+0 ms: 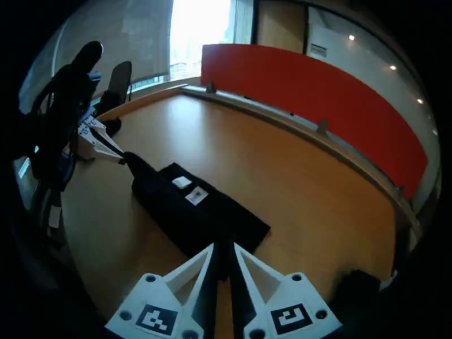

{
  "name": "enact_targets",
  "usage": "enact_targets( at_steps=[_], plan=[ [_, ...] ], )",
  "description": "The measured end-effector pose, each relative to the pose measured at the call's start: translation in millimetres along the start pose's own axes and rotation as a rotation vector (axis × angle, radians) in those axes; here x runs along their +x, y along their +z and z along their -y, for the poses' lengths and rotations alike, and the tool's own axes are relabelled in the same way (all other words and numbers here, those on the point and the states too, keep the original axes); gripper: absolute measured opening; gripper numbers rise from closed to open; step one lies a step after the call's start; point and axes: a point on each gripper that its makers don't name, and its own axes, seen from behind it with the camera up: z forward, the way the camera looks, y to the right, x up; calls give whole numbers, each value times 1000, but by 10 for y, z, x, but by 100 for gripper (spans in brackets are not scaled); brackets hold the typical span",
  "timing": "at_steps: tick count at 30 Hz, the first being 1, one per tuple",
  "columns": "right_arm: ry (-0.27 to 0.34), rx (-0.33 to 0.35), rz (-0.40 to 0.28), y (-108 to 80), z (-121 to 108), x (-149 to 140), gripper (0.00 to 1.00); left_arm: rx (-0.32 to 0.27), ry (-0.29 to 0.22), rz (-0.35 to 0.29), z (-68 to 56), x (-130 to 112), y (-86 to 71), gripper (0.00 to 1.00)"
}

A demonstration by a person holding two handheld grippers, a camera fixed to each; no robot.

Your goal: Fold towel

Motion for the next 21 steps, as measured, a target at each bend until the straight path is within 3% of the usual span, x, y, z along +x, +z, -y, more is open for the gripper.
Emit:
enact_targets(
  at_steps=[21],
  plan=[
    [23,-4,60,378,-144,-196,10,30,14,44,125,-95,413,9]
  ],
)
